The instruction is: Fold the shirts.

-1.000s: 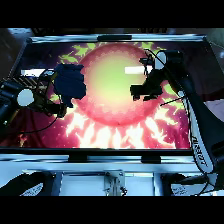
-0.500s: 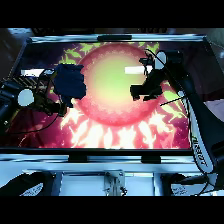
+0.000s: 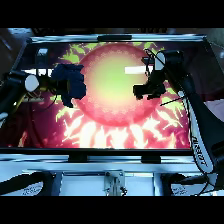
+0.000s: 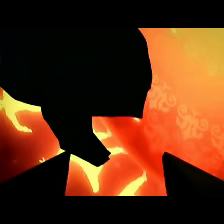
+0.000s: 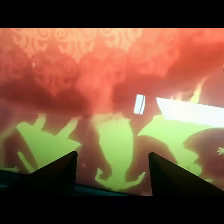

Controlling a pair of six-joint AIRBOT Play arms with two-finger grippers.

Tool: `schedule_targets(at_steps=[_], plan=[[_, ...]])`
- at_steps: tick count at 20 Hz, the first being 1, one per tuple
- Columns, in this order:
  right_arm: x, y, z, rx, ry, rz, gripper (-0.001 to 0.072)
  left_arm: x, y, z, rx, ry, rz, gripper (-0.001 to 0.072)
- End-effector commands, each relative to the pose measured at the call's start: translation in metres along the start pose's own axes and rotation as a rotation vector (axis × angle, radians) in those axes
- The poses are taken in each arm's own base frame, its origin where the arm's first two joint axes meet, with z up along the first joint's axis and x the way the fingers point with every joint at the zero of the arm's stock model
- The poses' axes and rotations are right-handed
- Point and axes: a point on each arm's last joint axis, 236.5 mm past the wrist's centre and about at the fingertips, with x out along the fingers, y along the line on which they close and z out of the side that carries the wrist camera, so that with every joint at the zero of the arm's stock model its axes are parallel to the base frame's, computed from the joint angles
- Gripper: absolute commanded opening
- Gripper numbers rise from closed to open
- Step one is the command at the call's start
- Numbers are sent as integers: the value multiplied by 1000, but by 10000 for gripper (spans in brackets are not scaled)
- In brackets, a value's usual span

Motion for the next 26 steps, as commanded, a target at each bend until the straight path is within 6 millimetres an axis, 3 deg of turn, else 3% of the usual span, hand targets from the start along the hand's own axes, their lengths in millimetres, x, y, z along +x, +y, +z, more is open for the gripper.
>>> schedule_targets(at_steps=[1, 3, 5, 8, 10, 11, 12, 13, 14, 15, 17, 19, 20, 22, 23, 25, 26], plan=[[-1, -10, -8, -8, 32, -42, 577, 60, 46, 53, -93, -19, 67, 685], [-1, -10, -11, -24, 47, -45, 577, 102, 70, 43, -147, 102, 108, 685], [-1, -10, -12, -25, 53, -42, 577, 136, 82, 13, -223, 251, 119, 685], [0, -7, -7, -20, 29, -31, 577, 169, 76, -16, -281, 351, 74, 684], [0, -5, -3, -14, 12, -22, 577, 184, 67, -19, -301, 351, 39, 659], [0, -2, -1, -27, 4, -12, 576, 188, 62, -15, -315, 332, 16, 611], [0, 2, -1, -54, 4, 4, 576, 190, 55, -7, -334, 302, -16, 254], [0, 5, -2, -75, 8, 18, 576, 187, 50, 9, -354, 253, -48, 36], [0, 5, -3, -83, 11, 20, 576, 177, 45, 31, -368, 193, -78, 33], [0, 5, -3, -90, 12, 20, 576, 159, 43, 58, -365, 126, -96, 32], [-2, 4, -4, -121, 13, 17, 576, 89, 28, 125, -260, -68, -137, 32], [-14, 4, -8, -129, 8, 14, 575, -24, -4, 181, -145, -304, -191, 31], [-29, 3, -7, -132, -22, 7, 575, -90, -25, 194, -83, -413, -224, 31], [-78, -9, -5, -132, -153, -50, 575, -207, -62, 190, -12, -570, -302, 31], [-112, -21, -7, -124, -240, -100, 575, -252, -78, 179, 16, -622, -346, 31], [-182, -49, -22, -87, -417, -210, 575, -314, -113, 142, 63, -652, -454, 31], [-216, -61, -37, -65, -502, -251, 575, -327, -132, 119, 80, -622, -514, 31]])
